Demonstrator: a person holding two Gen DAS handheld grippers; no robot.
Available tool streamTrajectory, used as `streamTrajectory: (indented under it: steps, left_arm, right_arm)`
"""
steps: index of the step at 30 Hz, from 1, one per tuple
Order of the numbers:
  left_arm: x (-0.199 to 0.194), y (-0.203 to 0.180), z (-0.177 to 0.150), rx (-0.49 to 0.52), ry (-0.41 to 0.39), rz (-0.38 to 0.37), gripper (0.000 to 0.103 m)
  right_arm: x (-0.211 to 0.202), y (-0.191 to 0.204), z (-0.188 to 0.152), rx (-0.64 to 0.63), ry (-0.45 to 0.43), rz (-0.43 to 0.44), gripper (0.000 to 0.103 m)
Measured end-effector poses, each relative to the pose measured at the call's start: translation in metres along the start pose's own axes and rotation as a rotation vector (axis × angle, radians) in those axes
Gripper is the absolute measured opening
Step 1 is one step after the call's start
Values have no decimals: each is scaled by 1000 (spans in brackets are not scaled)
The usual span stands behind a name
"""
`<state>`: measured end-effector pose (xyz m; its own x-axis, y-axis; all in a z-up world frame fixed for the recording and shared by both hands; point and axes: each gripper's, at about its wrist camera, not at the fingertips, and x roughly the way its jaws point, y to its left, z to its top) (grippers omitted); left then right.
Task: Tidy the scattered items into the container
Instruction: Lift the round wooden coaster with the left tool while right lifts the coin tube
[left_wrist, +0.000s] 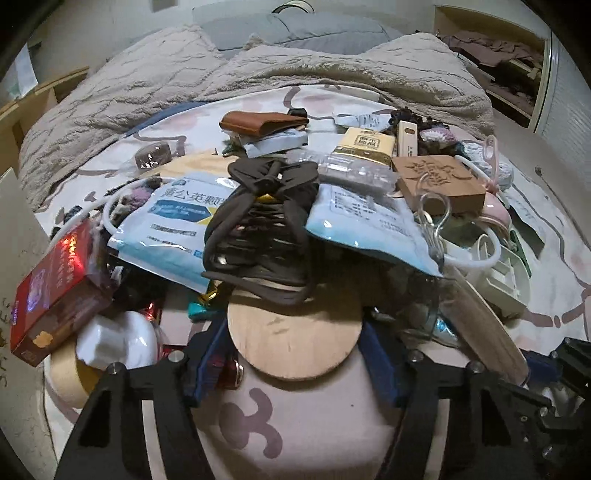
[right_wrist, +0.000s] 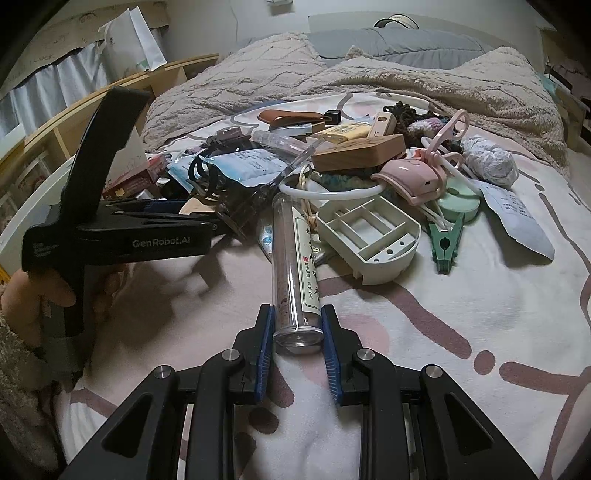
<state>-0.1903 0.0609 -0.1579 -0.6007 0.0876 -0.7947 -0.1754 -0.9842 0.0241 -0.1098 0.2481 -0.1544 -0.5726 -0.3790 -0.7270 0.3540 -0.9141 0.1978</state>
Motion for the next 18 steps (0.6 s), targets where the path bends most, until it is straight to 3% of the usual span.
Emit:
streamTrajectory:
  steps: [7,18]
  left_arm:
    - [-18,1,-12,-28,13,-47,67]
    - [-64,-6,-57,-23,47,-93,67]
  right_arm:
    - [0,0,1,3,2,4,26]
    - [3,-4,1,20,9,28,26]
